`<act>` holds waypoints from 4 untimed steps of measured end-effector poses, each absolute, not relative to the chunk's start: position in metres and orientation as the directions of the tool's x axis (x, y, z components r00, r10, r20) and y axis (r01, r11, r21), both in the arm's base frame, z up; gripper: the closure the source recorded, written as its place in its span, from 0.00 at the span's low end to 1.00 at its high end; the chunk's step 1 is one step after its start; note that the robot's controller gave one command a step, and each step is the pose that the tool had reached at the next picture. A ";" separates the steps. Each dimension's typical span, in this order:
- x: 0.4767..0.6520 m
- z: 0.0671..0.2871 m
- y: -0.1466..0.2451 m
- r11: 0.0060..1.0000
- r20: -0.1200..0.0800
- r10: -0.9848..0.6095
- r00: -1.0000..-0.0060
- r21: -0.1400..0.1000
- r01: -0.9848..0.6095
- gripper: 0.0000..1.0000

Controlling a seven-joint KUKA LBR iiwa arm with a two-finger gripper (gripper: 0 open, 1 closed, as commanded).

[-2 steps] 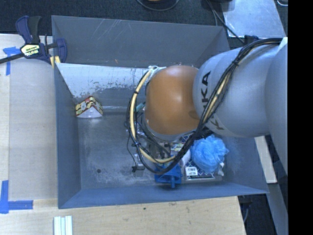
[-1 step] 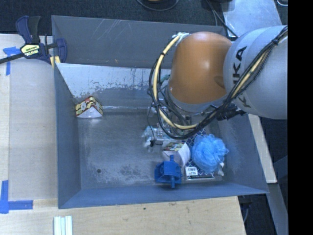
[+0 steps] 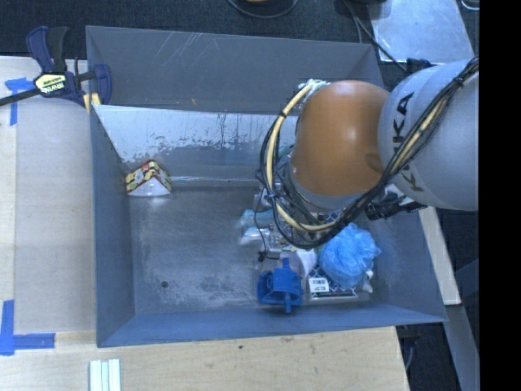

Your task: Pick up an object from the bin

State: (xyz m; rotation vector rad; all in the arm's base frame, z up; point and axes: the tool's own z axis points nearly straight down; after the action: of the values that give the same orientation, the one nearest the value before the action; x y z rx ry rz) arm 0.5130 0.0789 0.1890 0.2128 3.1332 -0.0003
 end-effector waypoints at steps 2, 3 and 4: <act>0.562 0.131 0.008 0.933 -0.005 0.359 -0.933 0.001 0.359 0.00; 0.611 0.073 0.035 0.950 -0.010 0.312 -0.950 0.001 0.312 1.00; 0.612 0.074 0.035 0.950 -0.011 0.312 -0.950 0.002 0.312 1.00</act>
Offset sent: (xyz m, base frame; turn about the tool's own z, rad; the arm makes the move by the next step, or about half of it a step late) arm 0.0481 -0.0703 -0.0582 0.2304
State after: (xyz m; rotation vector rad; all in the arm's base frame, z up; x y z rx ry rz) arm 0.6116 0.0353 0.0738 0.4943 3.0916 0.0001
